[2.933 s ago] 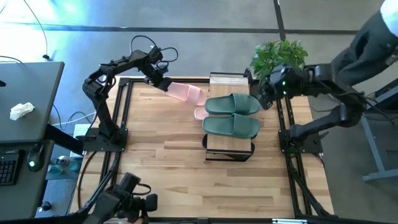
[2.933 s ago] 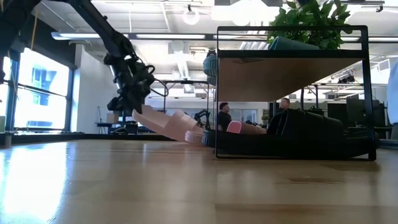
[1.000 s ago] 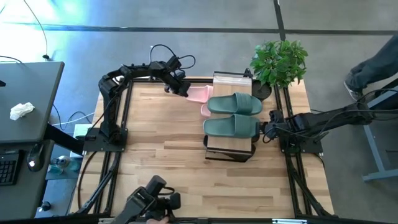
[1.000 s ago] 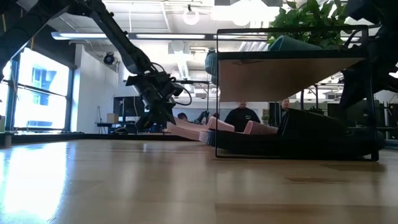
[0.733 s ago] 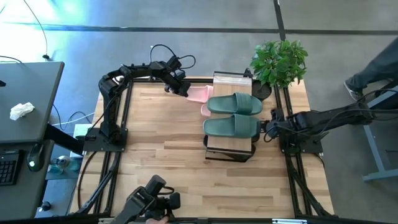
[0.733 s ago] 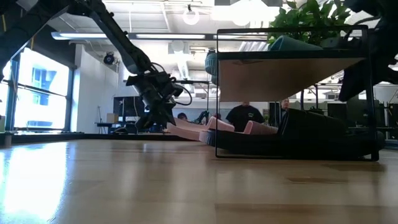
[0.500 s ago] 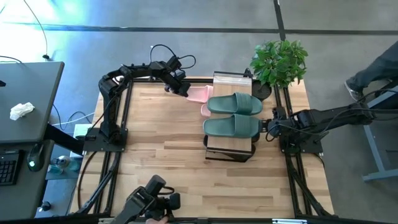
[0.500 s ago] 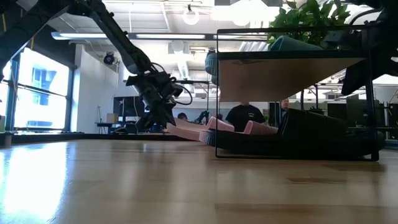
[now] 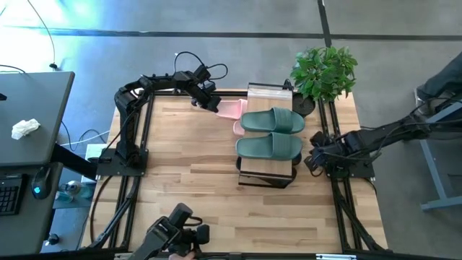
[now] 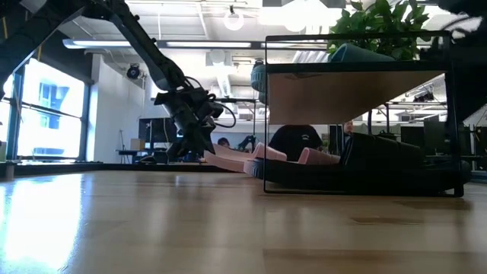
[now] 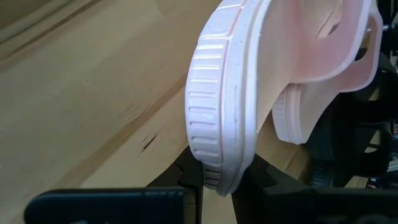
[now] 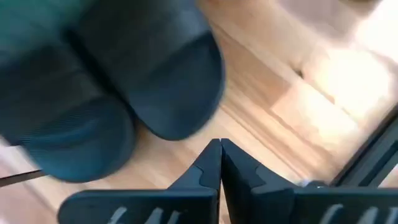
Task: Pick and place slides into the shelf
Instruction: Put the pink slipper under the shelf
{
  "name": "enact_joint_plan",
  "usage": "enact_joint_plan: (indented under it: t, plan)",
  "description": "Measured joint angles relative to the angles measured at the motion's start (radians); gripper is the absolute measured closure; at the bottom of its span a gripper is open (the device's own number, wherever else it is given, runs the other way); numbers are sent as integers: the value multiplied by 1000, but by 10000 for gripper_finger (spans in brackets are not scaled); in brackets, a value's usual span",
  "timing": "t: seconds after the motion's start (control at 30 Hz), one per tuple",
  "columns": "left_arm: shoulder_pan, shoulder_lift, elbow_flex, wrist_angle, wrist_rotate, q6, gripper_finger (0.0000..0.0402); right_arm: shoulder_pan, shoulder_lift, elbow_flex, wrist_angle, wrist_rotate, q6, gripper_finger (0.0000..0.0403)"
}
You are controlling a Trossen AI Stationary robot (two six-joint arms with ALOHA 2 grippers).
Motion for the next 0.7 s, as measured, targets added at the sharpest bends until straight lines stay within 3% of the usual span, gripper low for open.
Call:
enact_joint_plan:
  t: [0.17,0.4,0.7]
  plan:
    - [0,-1,0,1,1,16,364,73,-41,-146,228,3,19,403]
    - [0,-1,0,3,1,26,364,111,-39,-231,250,73,94,403]
    - [-5,-1,0,3,-2,26,364,93,-39,-328,335,85,161,403]
